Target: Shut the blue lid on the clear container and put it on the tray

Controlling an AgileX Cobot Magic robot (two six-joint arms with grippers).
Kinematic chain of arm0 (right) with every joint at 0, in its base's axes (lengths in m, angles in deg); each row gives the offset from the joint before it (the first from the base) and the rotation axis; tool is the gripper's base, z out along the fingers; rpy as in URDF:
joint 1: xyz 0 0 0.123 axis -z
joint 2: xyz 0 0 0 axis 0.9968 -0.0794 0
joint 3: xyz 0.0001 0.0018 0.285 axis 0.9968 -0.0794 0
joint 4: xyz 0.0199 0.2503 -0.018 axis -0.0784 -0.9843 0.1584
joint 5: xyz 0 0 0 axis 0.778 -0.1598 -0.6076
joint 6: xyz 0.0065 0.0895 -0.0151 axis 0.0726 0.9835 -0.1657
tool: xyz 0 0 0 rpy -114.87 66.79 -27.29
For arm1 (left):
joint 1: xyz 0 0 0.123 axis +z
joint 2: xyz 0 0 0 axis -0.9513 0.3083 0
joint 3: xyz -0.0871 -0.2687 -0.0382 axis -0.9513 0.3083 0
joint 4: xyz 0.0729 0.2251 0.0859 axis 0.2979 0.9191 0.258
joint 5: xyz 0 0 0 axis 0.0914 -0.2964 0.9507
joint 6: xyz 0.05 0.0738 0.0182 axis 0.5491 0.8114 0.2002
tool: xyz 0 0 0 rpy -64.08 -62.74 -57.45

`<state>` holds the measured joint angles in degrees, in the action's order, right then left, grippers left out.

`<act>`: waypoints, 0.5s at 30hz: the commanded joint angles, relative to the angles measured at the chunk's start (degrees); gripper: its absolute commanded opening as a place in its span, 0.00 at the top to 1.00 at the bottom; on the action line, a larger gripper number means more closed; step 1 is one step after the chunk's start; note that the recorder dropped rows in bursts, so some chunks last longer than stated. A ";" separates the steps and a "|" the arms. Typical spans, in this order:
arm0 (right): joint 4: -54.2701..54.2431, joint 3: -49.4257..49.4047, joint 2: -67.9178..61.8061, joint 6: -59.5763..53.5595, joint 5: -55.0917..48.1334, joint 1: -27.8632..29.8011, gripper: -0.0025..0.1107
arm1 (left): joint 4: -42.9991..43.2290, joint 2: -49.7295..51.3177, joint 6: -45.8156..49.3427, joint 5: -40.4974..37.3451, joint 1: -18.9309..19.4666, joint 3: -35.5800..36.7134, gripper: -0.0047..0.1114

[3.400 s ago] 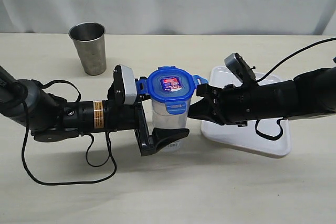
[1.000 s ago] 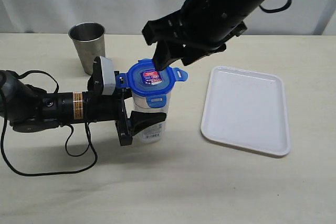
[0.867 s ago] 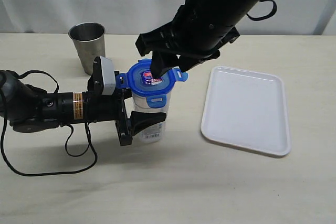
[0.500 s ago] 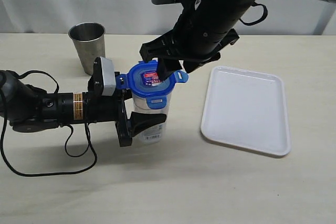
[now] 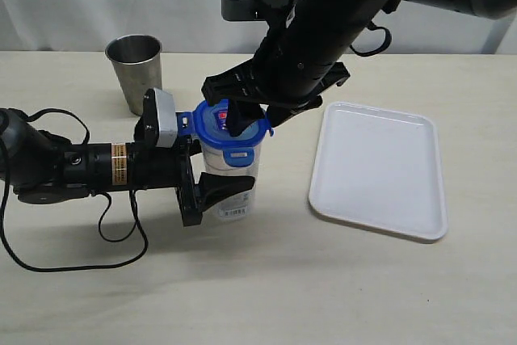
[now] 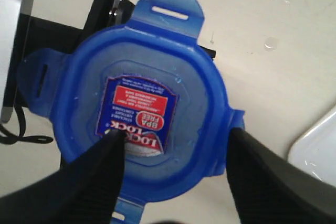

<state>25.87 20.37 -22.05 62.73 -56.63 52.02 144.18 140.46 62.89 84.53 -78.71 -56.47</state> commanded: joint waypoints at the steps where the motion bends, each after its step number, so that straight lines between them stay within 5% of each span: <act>1: -1.80 0.45 -1.55 -1.04 0.32 0.05 0.49 | -0.46 -0.84 -0.46 1.48 0.03 -0.15 0.96; 15: -5.34 0.45 -3.94 -4.40 -0.27 0.05 0.49 | -0.43 -0.84 -0.46 1.48 0.03 -0.15 0.96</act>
<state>25.05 21.38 -23.61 60.75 -56.57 52.12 143.88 140.46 61.86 84.17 -78.67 -56.47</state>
